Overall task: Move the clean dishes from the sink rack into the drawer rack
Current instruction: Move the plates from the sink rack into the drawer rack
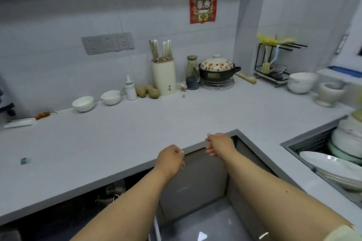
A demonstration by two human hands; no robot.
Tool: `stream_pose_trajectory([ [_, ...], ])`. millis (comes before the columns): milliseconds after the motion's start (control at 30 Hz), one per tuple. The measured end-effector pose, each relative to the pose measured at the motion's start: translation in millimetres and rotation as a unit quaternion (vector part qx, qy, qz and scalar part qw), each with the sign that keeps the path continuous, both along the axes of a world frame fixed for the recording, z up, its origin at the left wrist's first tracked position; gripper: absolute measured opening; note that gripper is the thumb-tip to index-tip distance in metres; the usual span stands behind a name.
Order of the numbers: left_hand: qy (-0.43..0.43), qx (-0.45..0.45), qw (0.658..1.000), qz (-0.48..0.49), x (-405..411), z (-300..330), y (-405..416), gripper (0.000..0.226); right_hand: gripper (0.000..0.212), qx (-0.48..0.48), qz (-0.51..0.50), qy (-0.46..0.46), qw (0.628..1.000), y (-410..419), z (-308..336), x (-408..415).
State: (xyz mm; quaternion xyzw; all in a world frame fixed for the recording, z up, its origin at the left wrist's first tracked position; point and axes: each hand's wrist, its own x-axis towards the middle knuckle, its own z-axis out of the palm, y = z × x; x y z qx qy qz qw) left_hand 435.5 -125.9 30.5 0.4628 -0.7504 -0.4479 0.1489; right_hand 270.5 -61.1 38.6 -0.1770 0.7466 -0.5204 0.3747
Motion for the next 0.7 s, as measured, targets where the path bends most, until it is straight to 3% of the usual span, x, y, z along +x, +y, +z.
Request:
stream_pose_trajectory([
  [300, 0.000, 0.027, 0.983, -0.181, -201, -9, 73, 0.019, 0.018, 0.028, -0.202, 0.022, 0.979, 124, -21, -183],
  [500, -0.008, 0.054, 0.972, -0.229, -293, -19, 123, 0.014, 0.019, 0.097, -0.289, 0.049, 0.951, 209, -37, -261],
  [567, -0.023, 0.054, 0.969, -0.238, -313, -24, 137, 0.013, 0.015, 0.142, -0.301, 0.052, 0.942, 233, -47, -281],
  [700, -0.058, 0.052, 0.963, -0.258, -340, -29, 156, 0.021, 0.037, 0.284, -0.268, 0.090, 0.916, 265, -60, -302],
])
